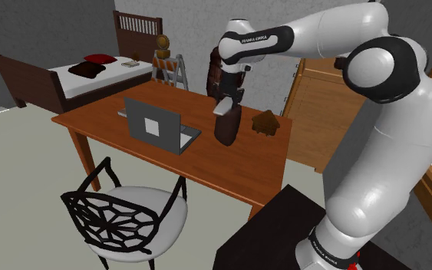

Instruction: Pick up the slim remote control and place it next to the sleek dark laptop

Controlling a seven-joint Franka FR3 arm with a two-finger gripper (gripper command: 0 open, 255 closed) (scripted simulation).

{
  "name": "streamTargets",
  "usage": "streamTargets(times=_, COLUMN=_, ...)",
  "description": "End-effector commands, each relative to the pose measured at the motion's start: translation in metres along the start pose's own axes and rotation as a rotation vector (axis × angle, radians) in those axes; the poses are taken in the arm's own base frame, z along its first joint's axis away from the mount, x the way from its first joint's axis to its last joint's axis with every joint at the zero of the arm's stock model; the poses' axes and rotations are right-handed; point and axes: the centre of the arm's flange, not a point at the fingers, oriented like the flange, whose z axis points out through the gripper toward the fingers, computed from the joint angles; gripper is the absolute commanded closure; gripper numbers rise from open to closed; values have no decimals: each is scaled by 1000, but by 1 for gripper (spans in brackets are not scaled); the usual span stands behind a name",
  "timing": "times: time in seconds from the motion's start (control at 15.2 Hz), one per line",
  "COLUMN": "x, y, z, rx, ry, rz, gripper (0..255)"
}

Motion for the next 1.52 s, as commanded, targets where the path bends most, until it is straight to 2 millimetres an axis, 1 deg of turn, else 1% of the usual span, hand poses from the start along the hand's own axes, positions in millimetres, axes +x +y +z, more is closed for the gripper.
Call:
streamTargets(times=0.0, x=10, y=-26, z=-2, rx=1, ry=0, rz=0, gripper=255)
streamTargets(times=0.13, x=18, y=-53, z=-2, rx=1, ry=0, rz=0, gripper=255)
streamTargets(times=1.45, x=17, y=-53, z=103, rx=1, ry=0, rz=0, gripper=255)
